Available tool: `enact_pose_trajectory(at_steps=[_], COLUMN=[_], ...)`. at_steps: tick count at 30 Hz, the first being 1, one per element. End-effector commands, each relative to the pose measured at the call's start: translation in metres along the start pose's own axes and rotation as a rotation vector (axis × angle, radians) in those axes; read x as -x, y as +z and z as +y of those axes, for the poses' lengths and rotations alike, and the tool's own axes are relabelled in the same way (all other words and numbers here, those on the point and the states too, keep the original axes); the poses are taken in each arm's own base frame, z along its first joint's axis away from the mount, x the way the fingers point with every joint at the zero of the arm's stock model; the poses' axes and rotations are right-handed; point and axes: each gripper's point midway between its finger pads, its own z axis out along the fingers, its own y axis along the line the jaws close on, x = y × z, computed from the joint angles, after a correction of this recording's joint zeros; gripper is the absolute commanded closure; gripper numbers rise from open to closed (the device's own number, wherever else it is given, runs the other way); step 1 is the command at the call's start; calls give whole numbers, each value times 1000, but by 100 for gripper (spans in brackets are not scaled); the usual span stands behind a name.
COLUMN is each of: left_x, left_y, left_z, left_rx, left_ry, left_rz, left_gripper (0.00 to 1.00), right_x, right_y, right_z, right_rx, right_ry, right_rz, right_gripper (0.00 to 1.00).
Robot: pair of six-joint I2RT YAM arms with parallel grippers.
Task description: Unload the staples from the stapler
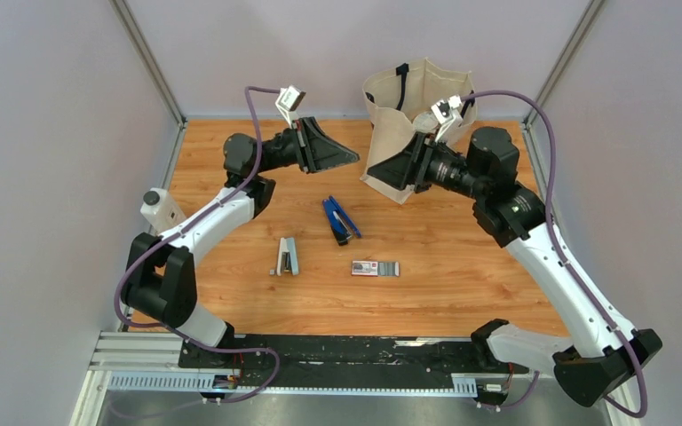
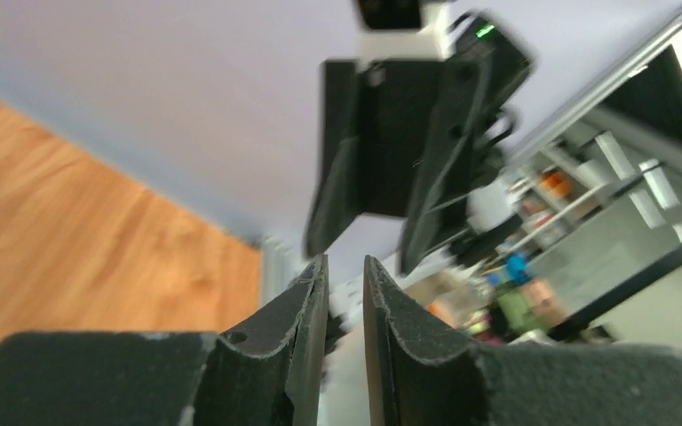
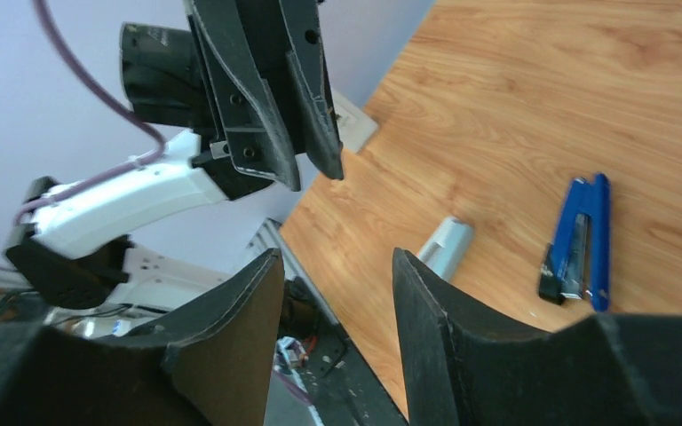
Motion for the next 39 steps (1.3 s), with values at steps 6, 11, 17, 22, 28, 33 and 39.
enact_pose_trajectory(at_steps=[6, 11, 17, 22, 28, 33, 39], left_x=[-104, -156, -214, -229, -249, -265, -276], left_y=[-81, -116, -123, -114, -98, -93, -93], left_z=[112, 127, 142, 168, 189, 194, 208], left_rx=[410, 481, 348, 289, 199, 129, 130], left_ry=[389, 610, 733, 773, 792, 785, 779], left_rz=[556, 864, 1154, 1294, 1392, 1455, 1500], left_gripper=[69, 62, 50, 35, 21, 24, 32], right_x=[-52, -83, -90, -90, -83, -84, -84], right_y=[-42, -48, -46, -59, -78, -84, -86], right_z=[-111, -161, -179, -193, -198, -198, -199], right_rx=[-494, -662, -719, -803, -830, -811, -800], right_ry=[-51, -37, -26, -20, -1, 25, 32], right_rz=[47, 116, 127, 117, 76, 72, 69], right_gripper=[49, 52, 53, 52, 52, 52, 54])
